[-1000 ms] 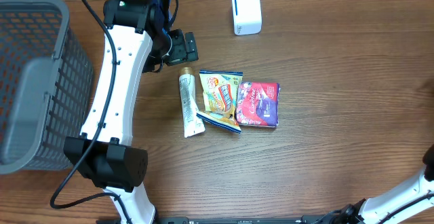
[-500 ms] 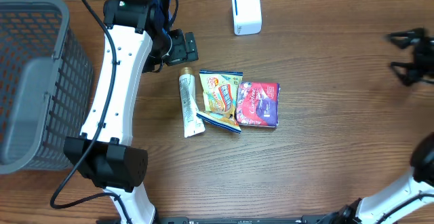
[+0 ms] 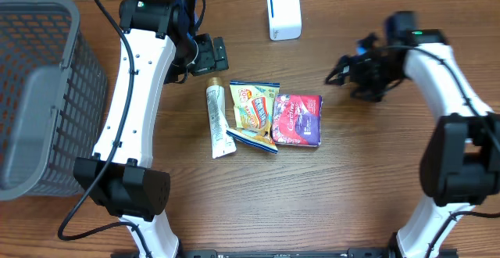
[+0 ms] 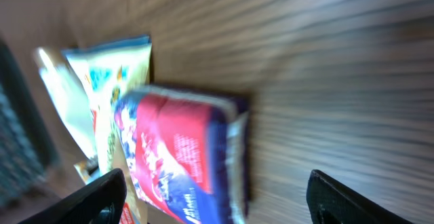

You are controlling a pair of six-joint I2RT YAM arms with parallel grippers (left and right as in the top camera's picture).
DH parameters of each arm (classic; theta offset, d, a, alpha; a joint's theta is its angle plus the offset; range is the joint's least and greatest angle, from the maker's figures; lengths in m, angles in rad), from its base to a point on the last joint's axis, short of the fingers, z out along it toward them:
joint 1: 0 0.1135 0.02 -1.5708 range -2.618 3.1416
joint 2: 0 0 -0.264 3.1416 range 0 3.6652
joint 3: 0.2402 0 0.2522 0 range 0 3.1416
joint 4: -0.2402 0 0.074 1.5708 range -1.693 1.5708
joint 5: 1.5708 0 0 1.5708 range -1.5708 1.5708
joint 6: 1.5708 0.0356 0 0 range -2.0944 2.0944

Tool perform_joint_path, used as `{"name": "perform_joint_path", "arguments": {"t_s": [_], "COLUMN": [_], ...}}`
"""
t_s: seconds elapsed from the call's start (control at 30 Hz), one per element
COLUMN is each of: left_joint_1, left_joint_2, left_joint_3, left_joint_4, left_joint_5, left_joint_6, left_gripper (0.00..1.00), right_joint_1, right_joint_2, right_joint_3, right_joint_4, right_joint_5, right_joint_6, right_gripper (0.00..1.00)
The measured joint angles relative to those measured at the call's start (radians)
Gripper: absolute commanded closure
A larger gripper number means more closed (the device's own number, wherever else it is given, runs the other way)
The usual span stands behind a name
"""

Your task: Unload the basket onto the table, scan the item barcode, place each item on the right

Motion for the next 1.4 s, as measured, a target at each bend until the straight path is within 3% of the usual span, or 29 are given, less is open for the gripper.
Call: {"name": "perform_joint_path", "arguments": {"t_s": [0.33,0.47,0.7,1.17,1.4], "left_joint_1": [0.000,0.000,0.000,0.000,0.000], "left_joint_2": [0.000,0.000,0.000,0.000,0.000], "left_joint_3": [0.000,0.000,0.000,0.000,0.000], "left_joint_4": [0.000,0.000,0.000,0.100,0.117], "left_joint_5": [0.000,0.000,0.000,0.001,0.031], "left_joint_6": [0.000,0.000,0.000,-0.005,-0.030], "left_gripper": [0.00,0.00,0.00,0.00,0.00], "right_joint_1": [0.132,0.132,0.127,-0.122,-0.143], "right_joint_2": [0.012,0.014,0.021,0.027,0.027], "right_joint_3": [0.000,0.000,0.000,0.000,0.000], "right_joint_4": [-0.002,0.006,0.044,0.037,0.133], "right_joint_5": [0.113,0.128,0.139,0.147,0.145], "right_joint_6": [-0.014,-0.014,0.048,0.103,0.106], "right_gripper": [0.24,0.10,0.00,0.00,0.00]}}
